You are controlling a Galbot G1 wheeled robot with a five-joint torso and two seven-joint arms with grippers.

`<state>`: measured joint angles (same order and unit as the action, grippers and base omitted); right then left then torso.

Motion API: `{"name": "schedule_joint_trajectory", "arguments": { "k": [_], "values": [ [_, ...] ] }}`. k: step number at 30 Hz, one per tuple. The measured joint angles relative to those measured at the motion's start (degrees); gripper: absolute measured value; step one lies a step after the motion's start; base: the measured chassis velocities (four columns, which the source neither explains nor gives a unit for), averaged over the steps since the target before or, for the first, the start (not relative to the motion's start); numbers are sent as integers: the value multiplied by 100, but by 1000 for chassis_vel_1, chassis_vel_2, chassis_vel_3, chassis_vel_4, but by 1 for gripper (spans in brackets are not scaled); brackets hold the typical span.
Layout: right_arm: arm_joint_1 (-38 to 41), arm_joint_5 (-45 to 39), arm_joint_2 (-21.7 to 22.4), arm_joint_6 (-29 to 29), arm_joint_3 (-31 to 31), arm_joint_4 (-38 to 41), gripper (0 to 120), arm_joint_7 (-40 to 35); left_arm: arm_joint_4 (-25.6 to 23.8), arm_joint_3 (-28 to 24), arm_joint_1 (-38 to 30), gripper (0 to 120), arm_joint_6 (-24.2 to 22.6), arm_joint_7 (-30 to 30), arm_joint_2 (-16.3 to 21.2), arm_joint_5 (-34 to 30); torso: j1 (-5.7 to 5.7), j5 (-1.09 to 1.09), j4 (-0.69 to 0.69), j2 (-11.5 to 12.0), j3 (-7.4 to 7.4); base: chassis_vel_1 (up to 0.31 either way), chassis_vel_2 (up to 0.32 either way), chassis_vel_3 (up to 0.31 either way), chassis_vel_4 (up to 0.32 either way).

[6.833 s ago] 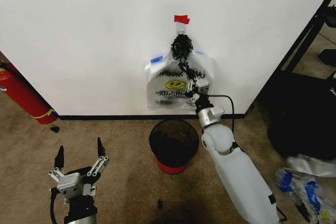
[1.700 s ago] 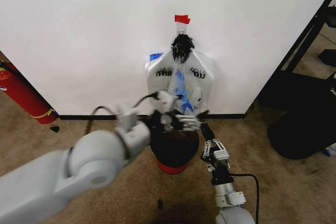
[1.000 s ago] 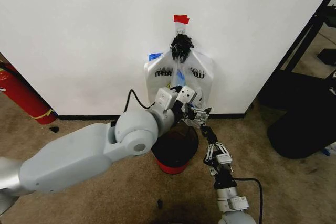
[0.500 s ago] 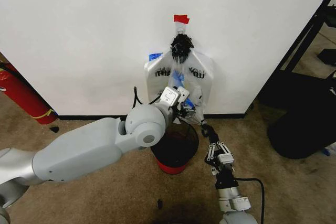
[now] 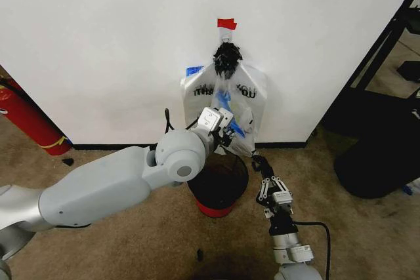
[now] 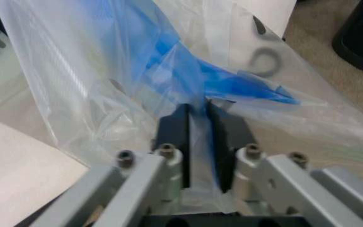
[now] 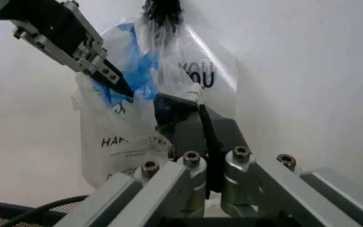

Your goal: Pick up the garbage bag from the wall and place it over the trash bin.

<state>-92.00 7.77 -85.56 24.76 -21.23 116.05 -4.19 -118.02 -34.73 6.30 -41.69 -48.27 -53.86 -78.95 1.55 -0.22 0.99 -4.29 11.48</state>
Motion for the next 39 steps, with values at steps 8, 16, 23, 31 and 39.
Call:
{"name": "schedule_joint_trajectory", "arguments": {
  "k": [8, 16, 23, 31, 39],
  "values": [
    [-16, -151, 61, -40, -44, 21, 0, -24, -371, 609, 667, 0, 866, 149, 147, 388, 0, 1, 0, -1, 0, 0, 0, 0, 0],
    [-166, -506, 257, -155, -80, 219, 19, 111, -1132, 1552, 2501, 0, 1619, 722, 312, 1447, -1, -1, -2, -2, -1, 0, 0, 0, 0],
    [-486, -826, 663, -473, -113, 641, 44, 242, -1263, 1985, 3356, 0, 1756, 1020, 85, 2015, -1, 1, 1, -2, -1, 0, 0, 0, 0],
    [-71, -2571, 1791, -1387, -322, 1102, 74, 175, -1153, 2000, 3345, 0, 1744, 1033, -1, 1957, -1, 3, -3, -2, 0, 0, 0, 0, 0],
    [1216, -3869, 2798, -2134, -58, 739, 99, 151, -1070, 1893, 3194, 0, 1713, 1013, 69, 1821, 0, 1, -2, -1, 1, 0, 0, 0, 0]
  ]
}}
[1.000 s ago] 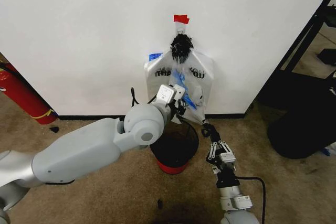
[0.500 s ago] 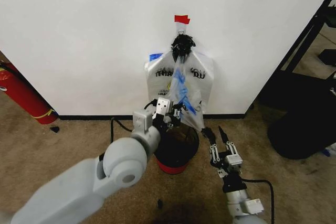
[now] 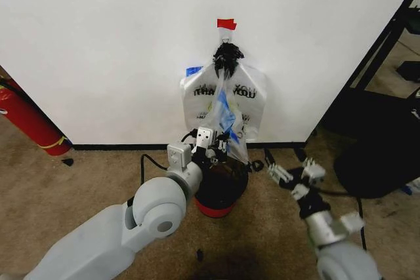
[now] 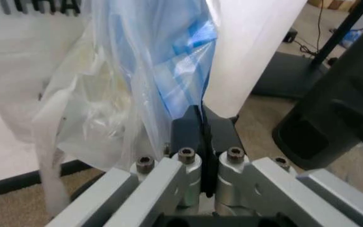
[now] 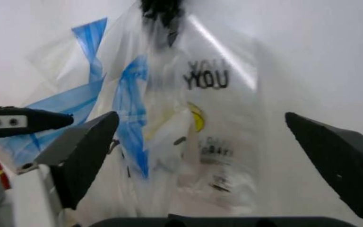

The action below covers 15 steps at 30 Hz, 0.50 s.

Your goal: Pick up the garbage bag from the wall and place it over the trash bin.

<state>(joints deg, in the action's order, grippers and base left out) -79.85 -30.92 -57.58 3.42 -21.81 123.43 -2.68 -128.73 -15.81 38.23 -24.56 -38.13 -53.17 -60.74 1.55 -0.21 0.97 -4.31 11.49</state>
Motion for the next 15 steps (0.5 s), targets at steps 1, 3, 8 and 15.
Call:
{"name": "schedule_joint_trajectory", "arguments": {
  "k": [1, 3, 8, 15],
  "values": [
    [243, -65, 112, -91, 151, -140, 100, 0, 2, 23, -7, 0, 0, -3, 13, -21, 0, 0, 0, 0, 0, 0, 0, 0, 0],
    [787, -89, 293, -220, 498, -454, 100, 7, 3, 91, -8, 0, 0, -9, 58, -60, 0, 0, 1, 1, 1, 0, 0, 0, 0],
    [1716, -96, 369, -458, 1090, -870, 100, -36, -25, 214, 58, 0, 0, -10, 155, -108, 1, 0, 0, 1, 1, 0, 0, 0, 0],
    [2498, 239, 510, -580, 1751, -1231, 100, -29, -75, 375, 194, 0, 0, 6, 185, -116, 1, -1, 2, 1, 1, 0, 0, 0, 0]
  ]
}}
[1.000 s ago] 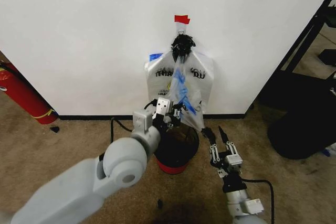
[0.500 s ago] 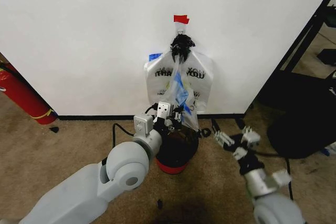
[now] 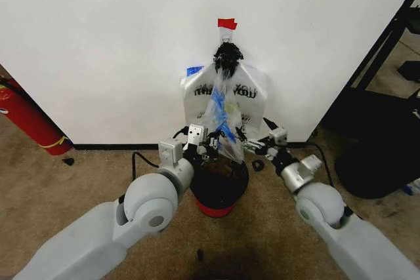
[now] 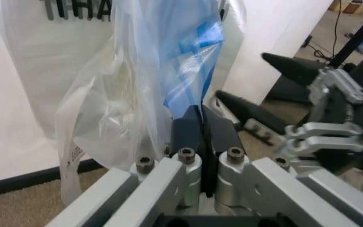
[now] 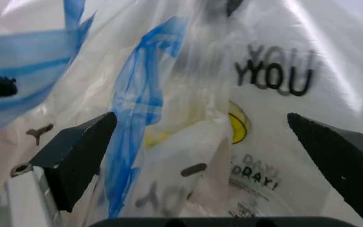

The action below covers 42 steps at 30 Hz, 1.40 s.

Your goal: Pick up the garbage bag from the wall and place it over the trash bin.

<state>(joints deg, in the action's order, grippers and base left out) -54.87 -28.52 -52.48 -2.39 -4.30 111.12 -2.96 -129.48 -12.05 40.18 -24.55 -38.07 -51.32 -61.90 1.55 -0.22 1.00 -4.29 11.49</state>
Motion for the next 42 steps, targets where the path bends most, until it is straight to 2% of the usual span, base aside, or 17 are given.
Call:
{"name": "schedule_joint_trajectory", "arguments": {
  "k": [5, 10, 23, 24, 30, 33, 37, 42],
  "values": [
    [395, -26, 44, -137, 388, -111, 100, 2, -31, 40, 57, 0, 0, 16, -17, 4, 0, 0, -1, 0, -1, 0, 0, 0, 0],
    [686, -372, -106, -337, 623, -226, 100, -80, -72, 94, 125, 0, 0, 31, -5, 9, 0, 0, -1, 0, -1, 0, 0, 0, 0],
    [1147, -1050, -360, -839, 1079, -430, 51, -326, -171, 215, 242, 0, 0, 159, 38, 46, 0, -1, -1, 0, -1, 0, 0, 0, 0],
    [1147, -1050, -360, -839, 1079, -430, 51, -326, -171, 215, 242, 0, 0, 159, 38, 46, 0, -1, -1, 0, -1, 0, 0, 0, 0],
    [1248, -1401, -473, -1202, 1161, -427, 27, -595, -250, 228, 184, 0, -3, 144, 59, -4, 0, -1, -1, 0, -1, 0, 0, 0, 0],
    [1266, -1454, -485, -1241, 1171, -403, 18, -637, -262, 256, 212, 0, -3, 144, 80, -7, 0, 0, -1, 0, -1, 0, 0, 0, 0],
    [1274, -1486, -505, -1269, 1178, -348, 0, -722, -284, 298, 268, 0, -3, 143, 108, -8, -1, -1, -1, 0, -1, 0, 0, 0, 0],
    [1157, -1478, -509, -1251, 1072, -236, 0, -778, -293, 357, 346, 0, -4, 145, 112, -7, -1, 0, -1, 0, -1, 0, 0, 0, 0]
  ]
}}
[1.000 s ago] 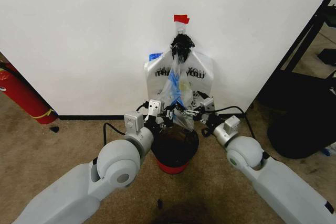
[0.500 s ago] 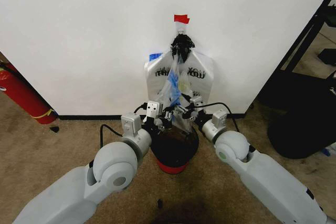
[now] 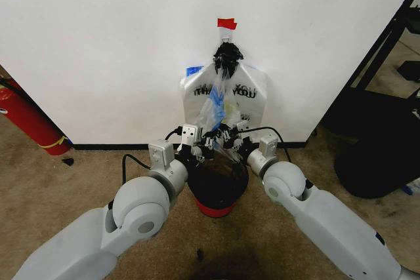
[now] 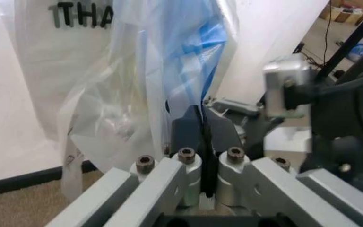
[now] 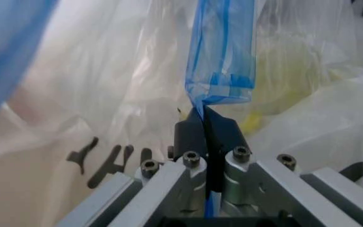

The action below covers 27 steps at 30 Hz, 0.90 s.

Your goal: Pick up the garbage bag from the wall and place it over the trash bin.

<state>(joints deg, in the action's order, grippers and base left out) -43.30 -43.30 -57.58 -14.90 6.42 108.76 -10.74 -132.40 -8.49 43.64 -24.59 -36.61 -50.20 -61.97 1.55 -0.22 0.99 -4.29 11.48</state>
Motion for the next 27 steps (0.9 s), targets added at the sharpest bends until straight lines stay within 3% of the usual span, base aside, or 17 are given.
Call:
{"name": "schedule_joint_trajectory", "arguments": {
  "k": [5, 14, 17, 27],
  "values": [
    [-361, 41, 35, 154, -390, 277, 0, 51, -8, 109, 134, 0, 16, 9, 6, 3, 0, 0, -1, 0, 0, 0, 0, 0, 0],
    [-1908, -154, 189, 606, -2050, 1283, 0, 396, -211, 480, 582, 0, 134, 41, 87, -28, 0, 0, 1, 0, -1, 0, 0, 0, 0],
    [-2242, -73, 174, 753, -2333, 1448, 0, 511, -322, 573, 729, 0, 163, 69, 119, -53, 0, 0, 2, 0, -1, 0, 0, 0, 0],
    [-3402, 658, -247, 1441, -3217, 2063, 0, 902, -842, 1117, 1924, 0, 508, 559, 276, 407, -1, 0, 0, -1, -1, 0, 0, 0, 0]
  ]
}}
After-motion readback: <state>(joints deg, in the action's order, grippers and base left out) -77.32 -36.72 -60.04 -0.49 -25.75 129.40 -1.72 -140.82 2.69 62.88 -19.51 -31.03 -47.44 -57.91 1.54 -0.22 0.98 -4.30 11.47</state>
